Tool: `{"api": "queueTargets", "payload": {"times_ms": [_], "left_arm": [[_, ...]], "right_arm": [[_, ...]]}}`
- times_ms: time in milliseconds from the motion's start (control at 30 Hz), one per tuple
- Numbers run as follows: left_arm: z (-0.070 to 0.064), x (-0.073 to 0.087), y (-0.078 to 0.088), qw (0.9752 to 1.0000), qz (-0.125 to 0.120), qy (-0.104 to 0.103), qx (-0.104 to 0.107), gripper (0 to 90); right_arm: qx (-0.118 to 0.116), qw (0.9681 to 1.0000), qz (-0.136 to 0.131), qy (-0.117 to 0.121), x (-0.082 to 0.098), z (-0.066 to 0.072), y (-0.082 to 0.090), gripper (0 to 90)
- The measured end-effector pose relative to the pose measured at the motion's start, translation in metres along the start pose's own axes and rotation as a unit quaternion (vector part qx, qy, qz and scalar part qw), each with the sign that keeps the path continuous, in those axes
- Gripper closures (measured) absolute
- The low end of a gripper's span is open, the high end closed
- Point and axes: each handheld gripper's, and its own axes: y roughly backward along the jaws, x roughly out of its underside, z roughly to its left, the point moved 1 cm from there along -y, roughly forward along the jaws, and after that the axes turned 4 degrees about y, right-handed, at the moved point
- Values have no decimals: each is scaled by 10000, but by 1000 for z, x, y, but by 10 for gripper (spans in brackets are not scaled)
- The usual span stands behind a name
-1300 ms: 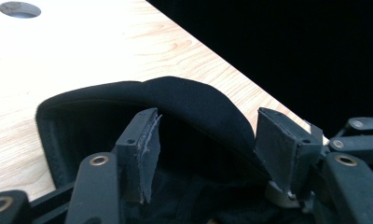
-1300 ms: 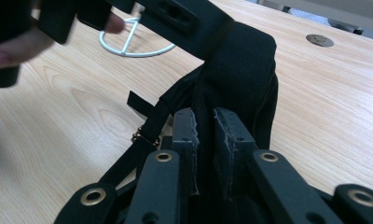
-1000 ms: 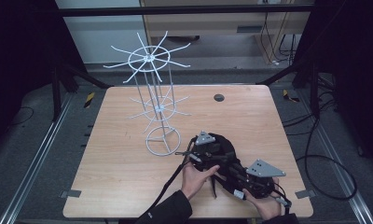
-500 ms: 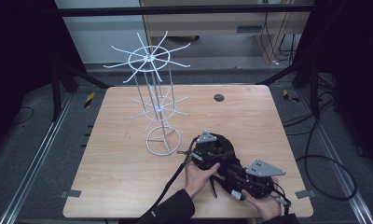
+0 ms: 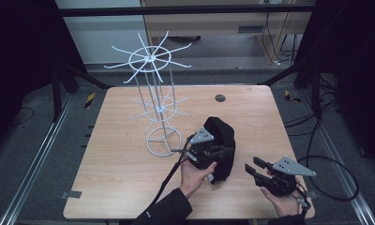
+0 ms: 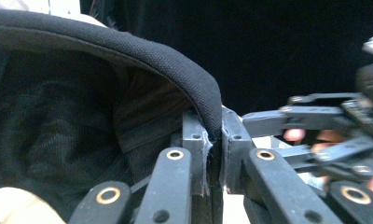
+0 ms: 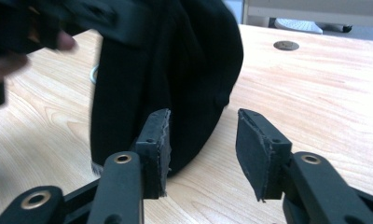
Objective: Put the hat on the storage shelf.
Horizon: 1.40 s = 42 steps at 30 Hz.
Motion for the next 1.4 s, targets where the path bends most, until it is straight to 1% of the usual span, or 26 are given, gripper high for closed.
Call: {"api": "queueTargets", "payload": {"times_ms": [33,67,100,167,200,233,267,333,467,533,567,633,667,733,867,900,933,967,1000,1033,1067,1133,1267,1333,1367,1400], "left_arm": [[-2,-2,2,10000,-3,-29,58,831],[-2,-2,2,10000,-3,-29,58,831],[-5,-4,5,9998,-2,-96,171,831],[-9,-7,9,9994,4,-206,262,831],[-13,-10,14,9990,4,-308,336,831],[-15,-11,16,9986,27,-391,349,831],[-15,-11,16,9986,27,-391,349,831],[-18,-11,21,9978,78,-552,346,832],[-20,-10,23,9973,141,-637,349,832],[-19,-8,25,9965,170,-697,421,832],[-19,-8,25,9965,170,-697,421,832],[-19,-6,25,9958,197,-741,491,832],[-19,-6,25,9958,197,-741,491,833],[-20,-3,25,9952,215,-769,560,833],[-21,-1,25,9943,221,-835,632,833],[-22,0,25,9937,233,-890,646,834],[-22,0,25,9937,233,-890,646,834],[-22,1,25,9933,243,-924,648,834],[-21,2,25,9932,251,-929,650,834],[-20,2,25,9931,262,-924,675,834],[-19,3,25,9932,250,-909,690,834],[-17,4,26,9930,236,-901,724,834],[-15,4,30,9933,184,-872,739,834],[-11,4,36,9937,121,-870,689,830],[-11,4,36,9937,121,-870,689,828],[-6,5,40,9945,102,-816,651,825]], "right_arm": [[16,10000,25,12,1,0,-1,522],[16,10000,25,12,1,0,-1,522],[10,10000,30,32,1,1,-3,518],[0,9999,58,82,2,2,-6,508],[18,9999,81,91,2,2,-8,508],[29,9999,65,101,2,2,-9,508],[57,9999,77,98,2,1,-9,510],[65,9999,63,47,1,-1,-11,517],[66,9999,80,-1,1,-4,-16,527],[50,9999,123,-20,-1,-4,-25,528],[50,9999,123,-20,-1,-4,-25,528],[-58,9998,171,-3,-3,-1,-36,522],[-58,9998,171,-3,-3,-1,-36,522],[-70,9997,248,22,-3,1,-44,521],[-69,9996,282,-9,-3,0,-47,526],[-150,9994,301,-65,-3,-1,-49,561],[-212,9992,320,-91,-3,-1,-50,589],[-212,9992,320,-91,-3,-1,-50,589],[-319,9986,380,-165,-2,-3,-51,695],[-337,9984,415,-187,-2,-3,-51,742],[-344,9982,439,-202,-2,-4,-51,748],[-304,9982,481,-175,-3,-5,-50,752],[-249,9986,460,-109,-6,-5,-47,753],[-176,9990,402,-71,-12,-6,-39,754],[-176,9990,402,-71,-12,-6,-39,754],[-86,9992,381,-26,-15,-6,-32,755]]}}
